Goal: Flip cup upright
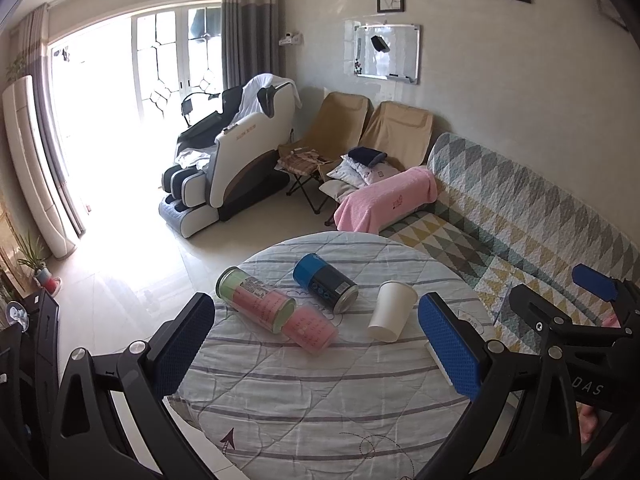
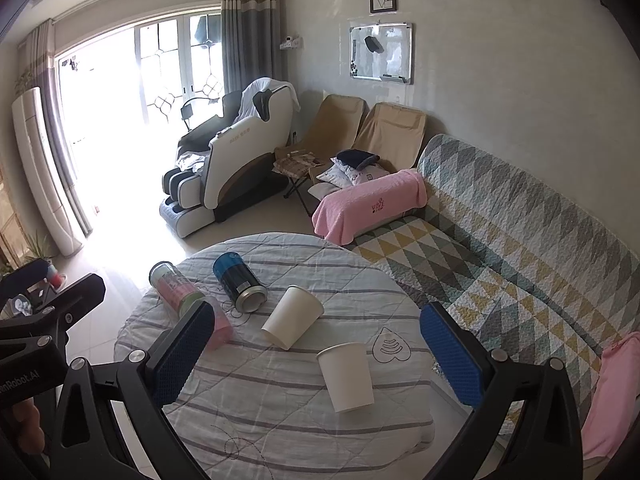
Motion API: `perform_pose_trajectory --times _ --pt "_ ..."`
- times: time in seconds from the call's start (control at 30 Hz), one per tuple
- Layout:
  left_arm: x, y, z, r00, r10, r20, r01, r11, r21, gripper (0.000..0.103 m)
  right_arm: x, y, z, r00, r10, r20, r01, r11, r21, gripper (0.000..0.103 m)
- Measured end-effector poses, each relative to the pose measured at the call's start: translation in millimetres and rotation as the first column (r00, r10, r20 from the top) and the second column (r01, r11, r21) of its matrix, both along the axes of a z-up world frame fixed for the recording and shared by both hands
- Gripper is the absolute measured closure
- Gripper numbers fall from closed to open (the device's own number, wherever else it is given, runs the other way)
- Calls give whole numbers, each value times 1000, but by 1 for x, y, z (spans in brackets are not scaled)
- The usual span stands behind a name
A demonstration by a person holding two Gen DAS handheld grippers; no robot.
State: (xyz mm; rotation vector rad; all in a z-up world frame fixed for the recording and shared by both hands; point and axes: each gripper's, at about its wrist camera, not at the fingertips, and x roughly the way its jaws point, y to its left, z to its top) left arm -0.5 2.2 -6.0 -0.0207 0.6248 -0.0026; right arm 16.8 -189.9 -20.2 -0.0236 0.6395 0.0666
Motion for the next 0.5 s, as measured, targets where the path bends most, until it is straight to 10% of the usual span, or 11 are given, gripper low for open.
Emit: perform_pose_trajectory --times 0.5 --pt "20 24 -10 994 19 -111 -20 1000 -9 0 23 11 3 998 3 -65 -3 1000 -3 0"
